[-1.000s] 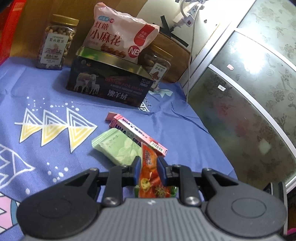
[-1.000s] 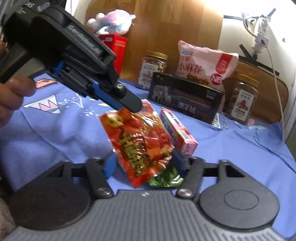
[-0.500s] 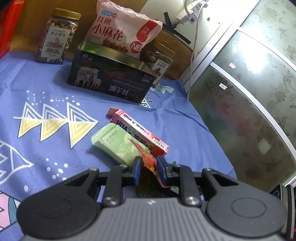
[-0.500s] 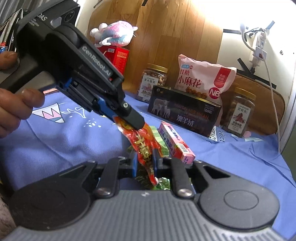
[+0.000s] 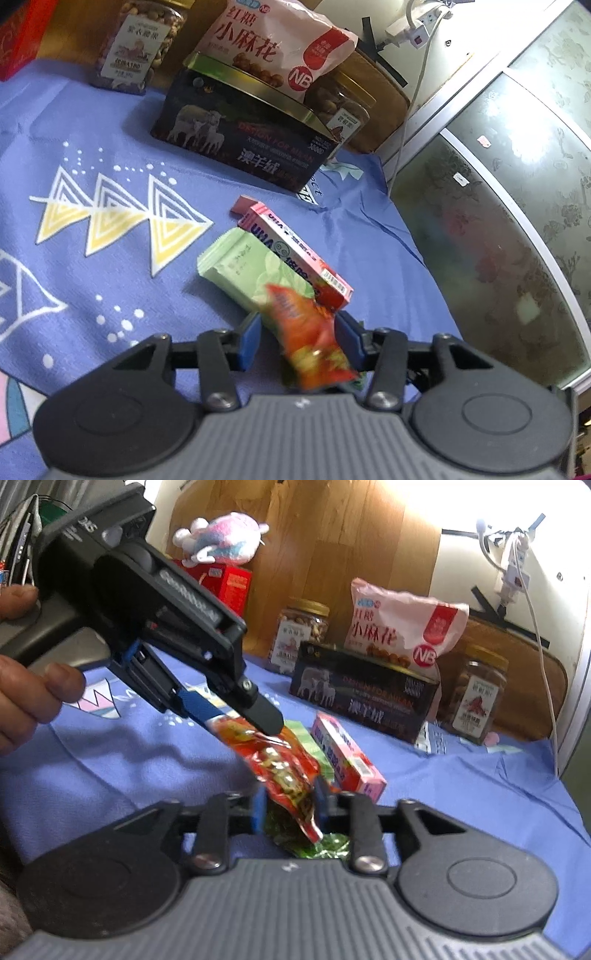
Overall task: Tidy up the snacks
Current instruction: 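Carry the orange bag into the black tin and release it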
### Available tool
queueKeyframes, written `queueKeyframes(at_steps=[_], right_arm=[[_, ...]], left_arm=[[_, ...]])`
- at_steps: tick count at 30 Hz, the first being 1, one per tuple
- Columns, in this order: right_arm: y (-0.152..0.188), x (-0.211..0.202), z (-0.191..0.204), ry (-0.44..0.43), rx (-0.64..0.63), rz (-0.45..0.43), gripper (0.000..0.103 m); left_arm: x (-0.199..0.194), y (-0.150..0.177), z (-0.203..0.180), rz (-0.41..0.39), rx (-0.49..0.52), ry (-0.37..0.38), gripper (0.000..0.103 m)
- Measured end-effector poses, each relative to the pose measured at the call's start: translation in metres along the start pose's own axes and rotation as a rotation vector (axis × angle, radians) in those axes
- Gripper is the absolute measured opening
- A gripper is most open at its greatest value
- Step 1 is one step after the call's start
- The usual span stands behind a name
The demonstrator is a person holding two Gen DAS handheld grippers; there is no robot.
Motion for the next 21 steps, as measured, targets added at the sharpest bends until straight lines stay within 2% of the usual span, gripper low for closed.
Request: queueKeyframes(at_steps=[2, 4, 5, 6, 8, 11, 12, 13, 14, 15, 16, 21], right_arm=[[0.001, -0.001, -0.001, 0.002, 0.008, -0.003, 0.044], [0.001, 0.0, 0.0, 0.002, 0.005, 0.0, 0.045], [0.002, 0.0, 0.0, 0.003, 0.005, 0.001, 0.047], [0.002, 0.0, 0.0, 0.009, 0.004, 0.004, 0.049], [0.004, 0.001, -0.003, 0.02, 0.012, 0.013, 0.062], [0.005, 0.002, -0.008, 0.02, 0.047, 0.023, 0.063], [0.004, 0.002, -0.009, 0.019, 0.052, 0.023, 0.063], [0.004, 0.001, -0.009, 0.022, 0.056, 0.019, 0.057], [0.002, -0.001, -0.009, 0.021, 0.059, 0.007, 0.041], [-0.001, -0.003, -0.009, 0.008, 0.066, -0.007, 0.036], [-0.004, -0.005, -0.007, -0.004, 0.073, -0.024, 0.024], [-0.013, -0.01, -0.001, 0.044, 0.014, -0.096, 0.023]], left_arm=[[0.003, 0.001, -0.002, 0.01, 0.0, 0.007, 0.044], [0.009, 0.004, -0.004, 0.033, 0.008, 0.009, 0.038], [0.012, 0.007, -0.004, 0.045, 0.006, 0.009, 0.029], [0.014, 0.009, -0.004, 0.052, 0.009, 0.01, 0.028], [0.013, 0.01, -0.004, 0.045, 0.018, 0.009, 0.025], [0.006, 0.01, -0.011, 0.026, 0.065, 0.026, 0.017], [0.001, 0.01, -0.016, 0.015, 0.095, 0.038, 0.011], [-0.004, 0.01, -0.023, -0.001, 0.13, 0.052, 0.011], [-0.008, 0.009, -0.029, -0.016, 0.16, 0.059, 0.011], [-0.012, 0.009, -0.034, -0.034, 0.191, 0.057, 0.011], [-0.015, 0.008, -0.04, -0.052, 0.217, 0.059, 0.011], [-0.026, 0.001, -0.047, -0.085, 0.234, 0.081, 0.011]])
Point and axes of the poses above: each gripper's, at about its wrist camera, not at the fingertips, and x roughly the way its jaws point, z to its left, y to its underside, the point moved 5 cm from there along x, roughly the way its jaws point, and after that the axes turned 10 degrees about -z, right-handed, at the moved point
